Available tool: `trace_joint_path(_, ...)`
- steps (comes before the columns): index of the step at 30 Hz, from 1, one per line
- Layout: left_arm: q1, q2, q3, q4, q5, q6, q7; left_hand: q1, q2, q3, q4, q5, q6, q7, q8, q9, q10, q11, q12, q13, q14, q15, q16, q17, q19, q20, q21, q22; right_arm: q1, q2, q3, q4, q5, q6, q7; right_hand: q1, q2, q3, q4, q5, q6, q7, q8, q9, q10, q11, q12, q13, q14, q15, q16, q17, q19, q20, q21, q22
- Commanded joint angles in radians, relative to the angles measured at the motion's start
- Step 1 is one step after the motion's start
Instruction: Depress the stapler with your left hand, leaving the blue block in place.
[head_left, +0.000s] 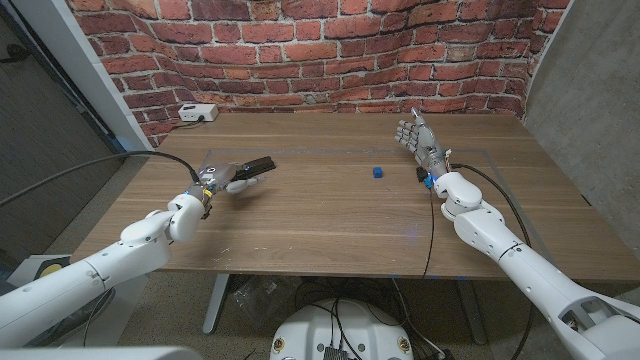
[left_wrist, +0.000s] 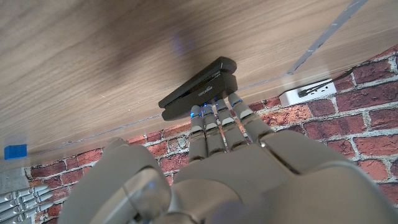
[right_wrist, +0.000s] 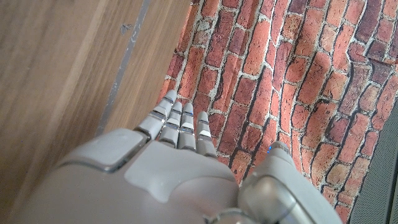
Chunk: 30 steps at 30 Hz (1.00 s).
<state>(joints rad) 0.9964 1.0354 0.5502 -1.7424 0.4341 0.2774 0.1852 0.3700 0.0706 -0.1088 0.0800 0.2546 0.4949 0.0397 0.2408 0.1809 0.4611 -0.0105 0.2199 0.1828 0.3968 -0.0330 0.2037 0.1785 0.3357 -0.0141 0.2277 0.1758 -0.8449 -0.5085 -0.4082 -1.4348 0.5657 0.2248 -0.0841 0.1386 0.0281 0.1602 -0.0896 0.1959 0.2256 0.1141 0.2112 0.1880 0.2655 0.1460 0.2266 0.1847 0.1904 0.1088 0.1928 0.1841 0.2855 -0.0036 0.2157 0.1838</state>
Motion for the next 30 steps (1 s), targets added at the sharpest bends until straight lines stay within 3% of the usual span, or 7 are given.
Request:
trace_joint_path(1,0.001,-0.021,0.029,0.027,-0.026,-0.010,-0.011,0.003,0.001,-0.010,-0.001,-0.007,0.021,0.006,0.008,0.005,0.023,-0.012,0.007,0.005,0.011,0.002,0.007,0.004,0.009,0.000,0.005,0.003,0.001,-0.003,-0.003,-0.008,0.000,-0.011,-0.001,0.004,0.010,0.000,-0.002,0.000,0.011,0.004,0.003,0.003,0.010,0.003,0.007,0.001,0.009,0.004,0.003,0.001,0.012,-0.001,0.003,0.003)
trace_joint_path(30,0.013,0.011,-0.024,-0.023,-0.007,0.009,0.066,0.015,0.016,-0.009,0.000,-0.007,0.049,0.000,0.006,0.005,0.053,-0.012,0.005,0.006,0.040,-0.003,0.006,0.004,0.032,-0.004,0.005,0.003,-0.004,0.004,0.000,0.004,-0.001,0.008,-0.004,0.007,0.014,0.001,-0.004,-0.001,0.015,0.005,0.000,0.003,0.014,0.003,0.004,0.001,0.012,0.003,0.000,0.001,0.013,0.001,0.001,0.003)
